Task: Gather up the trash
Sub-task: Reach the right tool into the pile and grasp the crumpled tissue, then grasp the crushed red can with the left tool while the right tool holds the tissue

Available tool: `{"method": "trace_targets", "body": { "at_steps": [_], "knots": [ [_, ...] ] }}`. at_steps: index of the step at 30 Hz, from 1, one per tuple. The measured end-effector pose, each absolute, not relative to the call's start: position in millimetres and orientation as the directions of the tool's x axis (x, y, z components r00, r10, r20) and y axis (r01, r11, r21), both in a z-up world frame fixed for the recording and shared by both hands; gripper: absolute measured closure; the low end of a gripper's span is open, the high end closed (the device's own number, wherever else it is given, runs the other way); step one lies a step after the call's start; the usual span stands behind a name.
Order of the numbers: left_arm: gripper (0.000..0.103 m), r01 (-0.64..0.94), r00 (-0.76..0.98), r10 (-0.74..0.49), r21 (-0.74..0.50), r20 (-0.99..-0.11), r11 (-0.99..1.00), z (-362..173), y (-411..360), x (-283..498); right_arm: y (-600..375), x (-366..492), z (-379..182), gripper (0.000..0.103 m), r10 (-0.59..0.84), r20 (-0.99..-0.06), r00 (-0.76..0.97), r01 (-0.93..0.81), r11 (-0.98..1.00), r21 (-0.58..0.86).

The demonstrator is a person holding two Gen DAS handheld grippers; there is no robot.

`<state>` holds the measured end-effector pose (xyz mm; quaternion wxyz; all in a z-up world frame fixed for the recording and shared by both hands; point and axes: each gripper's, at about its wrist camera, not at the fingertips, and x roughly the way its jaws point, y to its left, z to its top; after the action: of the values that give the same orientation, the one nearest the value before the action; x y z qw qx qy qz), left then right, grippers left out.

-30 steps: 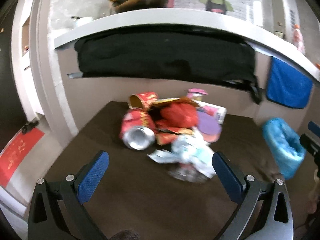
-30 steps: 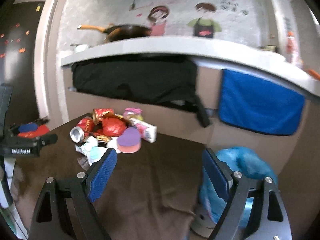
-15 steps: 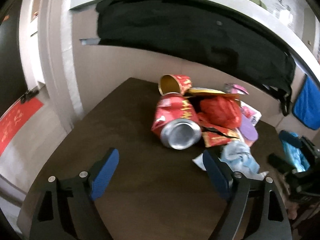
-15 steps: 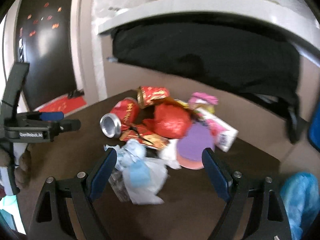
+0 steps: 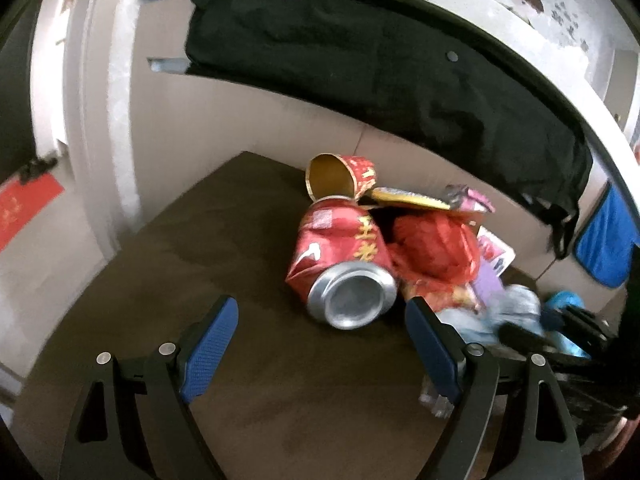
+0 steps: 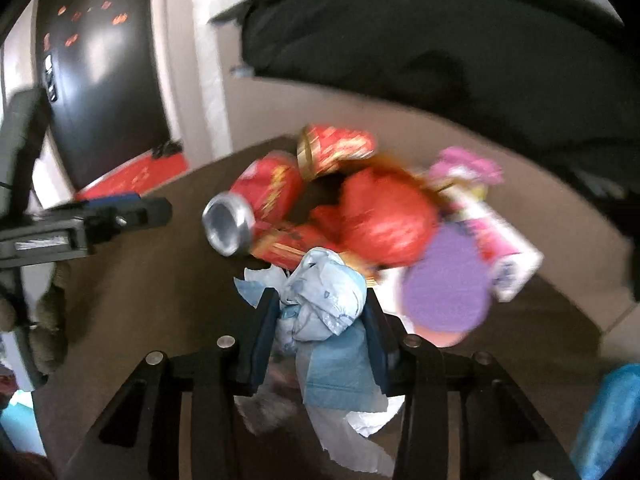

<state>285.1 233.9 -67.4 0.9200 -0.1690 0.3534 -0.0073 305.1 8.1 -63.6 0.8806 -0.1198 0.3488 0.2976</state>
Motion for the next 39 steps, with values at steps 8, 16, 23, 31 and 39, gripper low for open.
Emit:
{"method": "trace_targets", "body": {
  "at_steps": [8,16,23,31,39],
  "knots": [
    [0.018,-0.102,0.696,-0.267,-0.459,-0.667,0.882,-91.7,260.0,358.6,-57.9,295.3,-44.0,0.065,0.386,-0.665,0.639,-0.496,0.868,0.026],
    [0.022,-0.082,0.623,-0.359,-0.515,-0.695,0.853,-113.3,265.2,392.7,-84.1,287.3,-55.6,0.065,0.365,-0.676,0.641,-0.462,0.886,0.04],
    [0.057,-0.028,0.608,-0.369,-0.483,-0.703,0.875,-107.3,228.9,390.1,-82.5,283.7,-58.6,0.065,0.366,-0.668,0.648,-0.454,0.89,0.046],
    [0.075,0.046,0.652,-0.324,-0.391,-0.686,0.919,-82.6,187.3,363.2,-85.8,273.1,-52.9,0.065,0.364,-0.646,0.671,-0.442,0.896,0.047],
    [0.053,0.06,0.646,-0.355,-0.418,-0.676,0.906,-91.9,167.2,362.0,-97.7,263.6,-53.9,0.065,0.376,-0.643,0.667,-0.427,0.9,0.083]
  ]
}}
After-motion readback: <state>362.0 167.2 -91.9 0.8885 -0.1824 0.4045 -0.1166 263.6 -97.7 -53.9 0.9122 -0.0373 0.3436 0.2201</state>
